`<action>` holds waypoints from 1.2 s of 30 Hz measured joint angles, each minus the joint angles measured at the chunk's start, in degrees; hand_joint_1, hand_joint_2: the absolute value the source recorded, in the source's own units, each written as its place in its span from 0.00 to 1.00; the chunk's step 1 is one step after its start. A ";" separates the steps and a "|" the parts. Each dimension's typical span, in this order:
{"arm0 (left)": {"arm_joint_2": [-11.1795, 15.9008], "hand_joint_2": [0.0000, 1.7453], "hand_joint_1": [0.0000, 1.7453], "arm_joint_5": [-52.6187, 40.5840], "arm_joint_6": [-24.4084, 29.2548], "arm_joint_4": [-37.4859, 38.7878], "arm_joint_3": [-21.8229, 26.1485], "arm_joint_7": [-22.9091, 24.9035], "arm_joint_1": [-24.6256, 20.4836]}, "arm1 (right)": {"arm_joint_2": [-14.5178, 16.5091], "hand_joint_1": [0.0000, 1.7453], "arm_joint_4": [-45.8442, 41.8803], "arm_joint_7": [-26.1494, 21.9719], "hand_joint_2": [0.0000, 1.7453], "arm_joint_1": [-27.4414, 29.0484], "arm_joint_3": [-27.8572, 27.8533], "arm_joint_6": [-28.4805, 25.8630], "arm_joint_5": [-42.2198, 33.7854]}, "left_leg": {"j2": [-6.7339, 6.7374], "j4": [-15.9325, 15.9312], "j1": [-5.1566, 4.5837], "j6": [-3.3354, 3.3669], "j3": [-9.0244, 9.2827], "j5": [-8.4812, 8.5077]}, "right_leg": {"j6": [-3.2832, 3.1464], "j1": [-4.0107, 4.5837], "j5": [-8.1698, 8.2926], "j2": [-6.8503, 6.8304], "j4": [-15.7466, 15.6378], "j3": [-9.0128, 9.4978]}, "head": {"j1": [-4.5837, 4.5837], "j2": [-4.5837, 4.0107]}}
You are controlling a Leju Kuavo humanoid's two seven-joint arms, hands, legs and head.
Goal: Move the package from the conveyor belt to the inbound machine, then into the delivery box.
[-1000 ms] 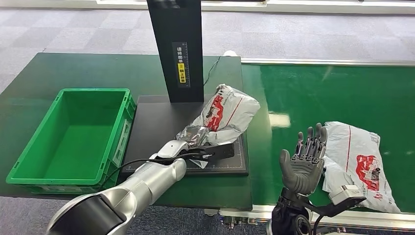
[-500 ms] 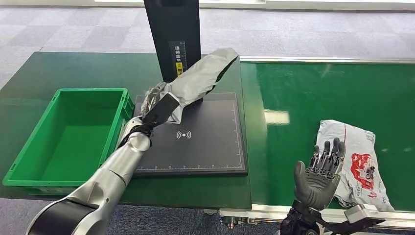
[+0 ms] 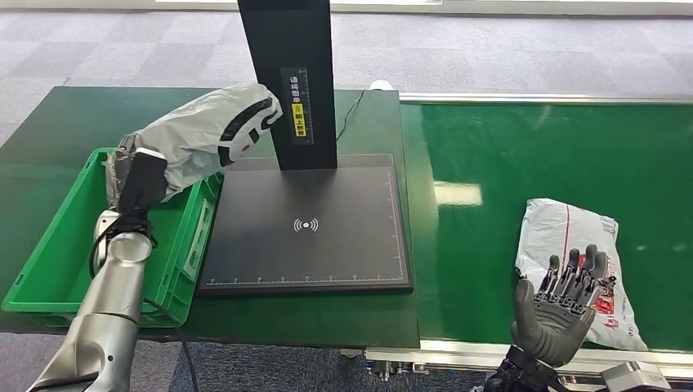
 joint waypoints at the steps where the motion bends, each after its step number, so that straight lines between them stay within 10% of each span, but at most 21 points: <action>1: 0.61 1.00 1.00 0.16 -0.01 -1.01 1.46 0.03 0.51 | -0.02 0.00 -0.05 0.00 1.00 0.09 0.00 -0.02 -0.03 | 0.00 0.00 0.00 0.00 -0.01 0.00 | 0.00 0.00 0.00 0.00 0.00 -0.01 | 0.01 0.00; 19: 6.18 1.00 1.00 -13.98 -3.07 -8.44 13.89 7.25 7.18 | -0.05 0.00 -0.90 0.00 1.00 0.46 0.23 -1.48 -0.86 | -0.05 0.01 0.00 0.00 -0.02 0.00 | -0.01 0.00 -0.01 -0.05 -0.01 0.00 | 0.03 0.00; 34: -0.74 1.00 1.00 -14.52 -5.66 -27.21 13.79 6.85 28.50 | -0.39 0.00 -2.64 0.00 1.00 1.68 0.49 -2.66 -1.10 | 0.13 0.00 0.00 -0.14 -0.09 -0.19 | -0.04 -0.01 -0.09 0.05 -0.03 -0.13 | 0.01 0.00; 36: -1.26 1.00 0.52 -14.34 -5.70 -28.93 14.08 6.88 30.14 | -0.41 0.00 -2.64 0.00 1.00 1.73 0.50 -2.66 -1.10 | 0.11 -0.01 0.01 -0.14 -0.07 -0.18 | -0.04 0.00 -0.09 0.05 -0.03 -0.10 | 0.01 0.00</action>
